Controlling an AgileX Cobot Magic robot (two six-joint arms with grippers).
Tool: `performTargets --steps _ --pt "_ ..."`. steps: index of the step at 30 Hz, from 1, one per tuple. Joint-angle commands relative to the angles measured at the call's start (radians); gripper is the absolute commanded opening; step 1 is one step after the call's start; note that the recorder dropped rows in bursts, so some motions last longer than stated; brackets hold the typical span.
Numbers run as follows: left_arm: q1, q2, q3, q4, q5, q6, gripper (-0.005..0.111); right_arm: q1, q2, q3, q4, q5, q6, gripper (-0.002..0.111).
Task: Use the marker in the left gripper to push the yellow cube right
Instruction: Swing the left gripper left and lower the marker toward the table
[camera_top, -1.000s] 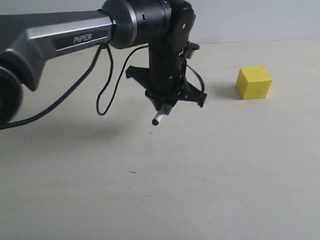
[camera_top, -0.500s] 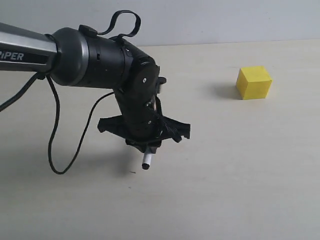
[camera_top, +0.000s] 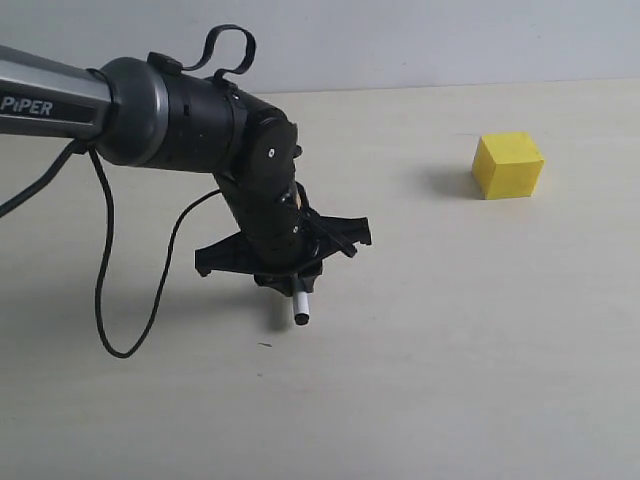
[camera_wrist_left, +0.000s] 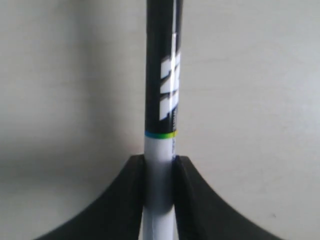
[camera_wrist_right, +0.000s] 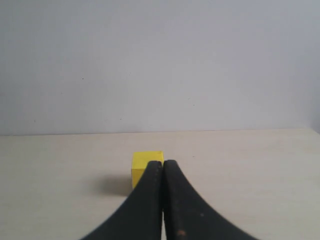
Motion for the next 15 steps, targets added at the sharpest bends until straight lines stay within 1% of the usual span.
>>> performTargets --steps 1,15 --pt "0.006 0.018 0.004 -0.010 -0.005 0.007 0.000 -0.005 -0.007 0.005 -0.002 -0.006 0.000 0.000" --pt "0.006 0.032 0.004 -0.014 -0.026 0.008 0.000 -0.005 -0.007 0.005 -0.002 -0.006 0.000 0.000"
